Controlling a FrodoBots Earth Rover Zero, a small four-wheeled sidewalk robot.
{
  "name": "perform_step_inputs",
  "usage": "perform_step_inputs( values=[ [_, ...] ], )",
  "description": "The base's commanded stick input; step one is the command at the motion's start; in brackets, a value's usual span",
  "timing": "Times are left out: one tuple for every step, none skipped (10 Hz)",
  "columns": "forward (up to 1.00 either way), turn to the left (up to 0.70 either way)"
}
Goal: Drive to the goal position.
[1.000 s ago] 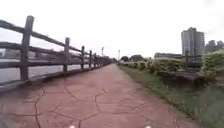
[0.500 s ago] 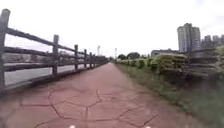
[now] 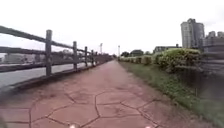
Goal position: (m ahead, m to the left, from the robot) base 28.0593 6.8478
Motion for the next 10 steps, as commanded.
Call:
perform_step_inputs(
  values=[
    [1.0,0.01],
    [1.0,0.02],
    [1.0,0.02],
    [1.0,-0.15],
    [1.0,-0.38],
    [1.0,-0.38],
    [1.0,-0.38],
    [1.0,-0.17],
    [1.0,0.02],
    [1.0,0.02]
  ],
)
